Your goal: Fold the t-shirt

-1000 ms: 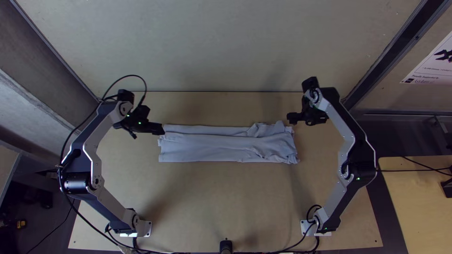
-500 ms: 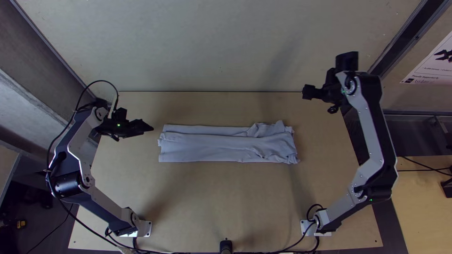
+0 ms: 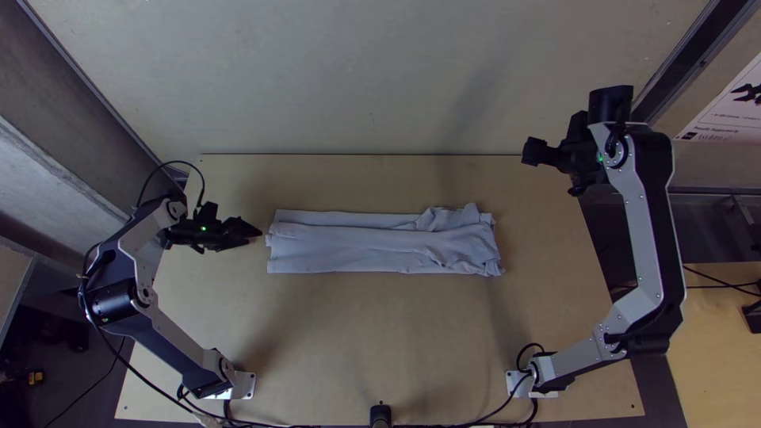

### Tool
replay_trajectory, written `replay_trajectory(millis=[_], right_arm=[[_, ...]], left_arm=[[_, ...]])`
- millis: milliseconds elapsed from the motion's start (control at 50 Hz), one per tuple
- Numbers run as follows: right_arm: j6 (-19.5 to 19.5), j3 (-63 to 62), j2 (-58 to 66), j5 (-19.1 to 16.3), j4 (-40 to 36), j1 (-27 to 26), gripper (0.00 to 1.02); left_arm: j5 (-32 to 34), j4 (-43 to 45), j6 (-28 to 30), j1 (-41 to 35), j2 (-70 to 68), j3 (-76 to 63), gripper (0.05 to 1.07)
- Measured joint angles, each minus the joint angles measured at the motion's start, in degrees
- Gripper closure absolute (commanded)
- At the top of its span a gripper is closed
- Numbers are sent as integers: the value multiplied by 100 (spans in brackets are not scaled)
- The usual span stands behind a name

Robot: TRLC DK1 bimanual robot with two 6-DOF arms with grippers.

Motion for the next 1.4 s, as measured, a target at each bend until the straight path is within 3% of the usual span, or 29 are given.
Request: replay_trajectory(millis=[300, 680, 920, 960, 1000, 1060, 1160, 1400], right_arm=[[2, -337, -363, 0, -31, -59, 3], [44, -702, -485, 0, -33, -59, 3], [157, -992, -621, -2, -28, -59, 3], [175, -1047, -651, -4, -31, -59, 3], [197, -1104, -684, -2, -24, -59, 3], [238, -1202, -745, -13, -4, -59, 3], [282, -1399, -846, -15, 76, -59, 3], [348, -1875, -1010, -15, 310, -59, 3]], left_arm=[[157, 516, -195, -343, 166, -221, 10], [61, 1497, -1362, -1735, 166, -229, 10], [-546, 2052, -2024, -2715, 122, -199, 12], [-723, 2096, -2090, -2846, 122, -175, 22], [-942, 2122, -2140, -2990, 118, -136, 45], [-1222, 2221, -2216, -3180, 118, -107, 103], [-1488, 2374, -2356, -3316, 157, -107, 105], [-1445, 2203, -2417, -3001, 181, -90, 105]])
